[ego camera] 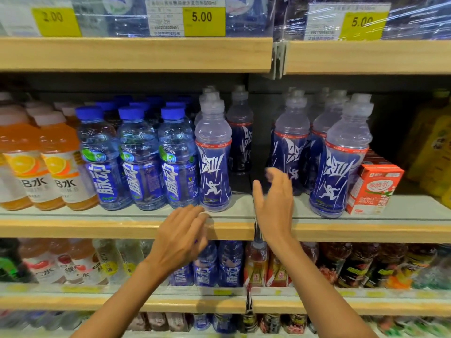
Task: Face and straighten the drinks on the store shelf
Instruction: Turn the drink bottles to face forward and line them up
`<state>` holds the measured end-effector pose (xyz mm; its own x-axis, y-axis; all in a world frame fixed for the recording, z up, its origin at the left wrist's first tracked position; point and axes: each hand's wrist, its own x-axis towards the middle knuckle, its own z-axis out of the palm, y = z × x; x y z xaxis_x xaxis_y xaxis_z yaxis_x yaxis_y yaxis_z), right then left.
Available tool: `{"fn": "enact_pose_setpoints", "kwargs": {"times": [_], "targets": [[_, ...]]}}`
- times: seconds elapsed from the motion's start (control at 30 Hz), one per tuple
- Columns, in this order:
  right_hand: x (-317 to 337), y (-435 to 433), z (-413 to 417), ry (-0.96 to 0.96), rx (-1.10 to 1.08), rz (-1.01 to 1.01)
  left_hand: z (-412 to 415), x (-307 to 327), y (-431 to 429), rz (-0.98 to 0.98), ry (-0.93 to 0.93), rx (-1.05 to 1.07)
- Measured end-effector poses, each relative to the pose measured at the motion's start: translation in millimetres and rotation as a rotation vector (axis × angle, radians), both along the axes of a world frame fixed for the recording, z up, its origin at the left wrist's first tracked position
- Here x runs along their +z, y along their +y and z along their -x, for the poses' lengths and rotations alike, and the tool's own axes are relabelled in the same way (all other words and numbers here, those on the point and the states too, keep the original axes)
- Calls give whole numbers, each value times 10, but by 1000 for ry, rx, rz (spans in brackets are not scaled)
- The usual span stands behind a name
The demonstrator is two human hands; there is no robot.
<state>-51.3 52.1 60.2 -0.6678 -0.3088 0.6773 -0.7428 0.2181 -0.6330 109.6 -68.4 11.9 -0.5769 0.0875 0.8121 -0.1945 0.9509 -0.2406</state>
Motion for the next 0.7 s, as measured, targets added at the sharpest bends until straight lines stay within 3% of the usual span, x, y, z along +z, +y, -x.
{"fn": "enact_pose_setpoints", "kwargs": {"times": [0.1,0.17,0.47,0.7], "targets": [[42,-198,-171,-286,363,-16,-69,-13,-150,24,-71,52],[71,-329,-242,-385,447,-48,-64,-55,-199,64,-106,61],[165,-583,-212,-429,511,-14,-52,-96,-265,104,-130,79],[229,-237,-108,-454,580,24,-90,46,-95,-32,-200,93]]}}
